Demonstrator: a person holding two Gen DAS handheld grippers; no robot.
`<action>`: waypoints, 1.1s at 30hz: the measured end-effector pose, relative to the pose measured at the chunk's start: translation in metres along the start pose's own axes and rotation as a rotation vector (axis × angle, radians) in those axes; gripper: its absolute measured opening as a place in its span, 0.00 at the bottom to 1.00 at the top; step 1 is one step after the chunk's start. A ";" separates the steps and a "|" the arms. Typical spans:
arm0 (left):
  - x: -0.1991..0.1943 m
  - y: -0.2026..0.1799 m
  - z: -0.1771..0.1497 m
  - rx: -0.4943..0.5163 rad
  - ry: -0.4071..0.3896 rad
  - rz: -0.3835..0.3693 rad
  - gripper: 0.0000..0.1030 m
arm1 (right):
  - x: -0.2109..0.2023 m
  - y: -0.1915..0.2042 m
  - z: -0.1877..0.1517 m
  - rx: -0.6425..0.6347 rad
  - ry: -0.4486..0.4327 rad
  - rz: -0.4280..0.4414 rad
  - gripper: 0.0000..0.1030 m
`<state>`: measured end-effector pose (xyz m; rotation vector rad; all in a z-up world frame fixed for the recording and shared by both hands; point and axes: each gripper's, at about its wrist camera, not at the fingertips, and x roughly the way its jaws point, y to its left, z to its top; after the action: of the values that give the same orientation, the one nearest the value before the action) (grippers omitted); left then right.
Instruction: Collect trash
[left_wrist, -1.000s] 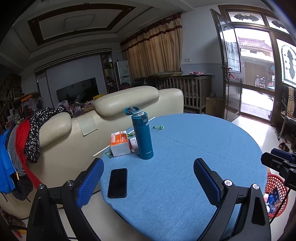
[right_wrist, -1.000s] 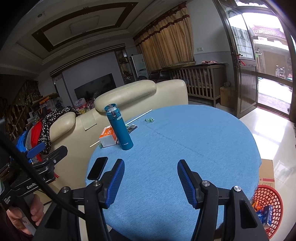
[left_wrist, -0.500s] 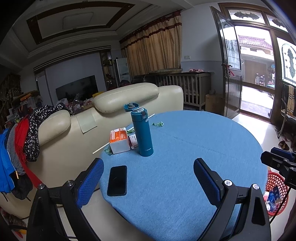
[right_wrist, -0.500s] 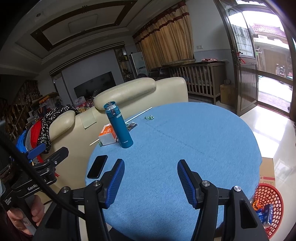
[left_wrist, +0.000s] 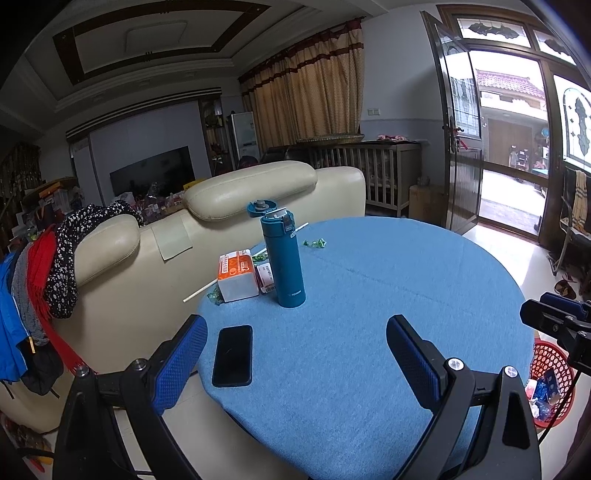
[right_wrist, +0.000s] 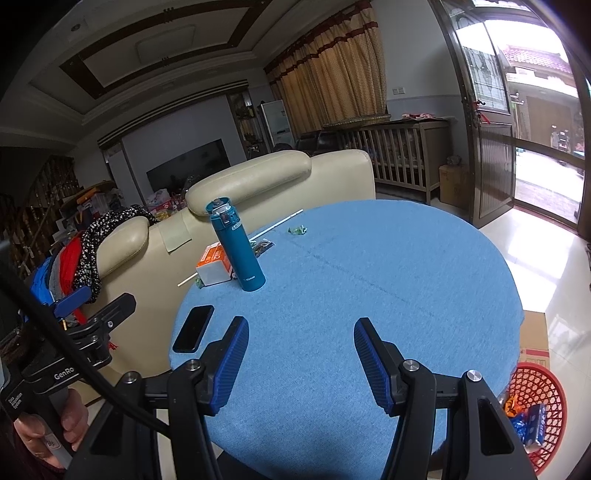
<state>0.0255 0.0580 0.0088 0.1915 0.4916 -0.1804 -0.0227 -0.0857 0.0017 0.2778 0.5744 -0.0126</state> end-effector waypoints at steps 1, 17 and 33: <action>0.000 0.000 0.001 -0.001 0.001 0.000 0.95 | 0.000 0.000 0.000 0.000 0.000 -0.001 0.61; 0.005 -0.003 -0.002 0.004 0.015 -0.002 0.95 | 0.008 -0.005 -0.002 0.005 0.014 0.002 0.61; 0.032 -0.016 0.002 0.017 0.060 -0.006 0.95 | 0.035 -0.024 0.006 0.038 0.043 -0.011 0.61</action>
<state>0.0508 0.0378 -0.0072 0.2121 0.5509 -0.1852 0.0074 -0.1077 -0.0182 0.3127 0.6191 -0.0282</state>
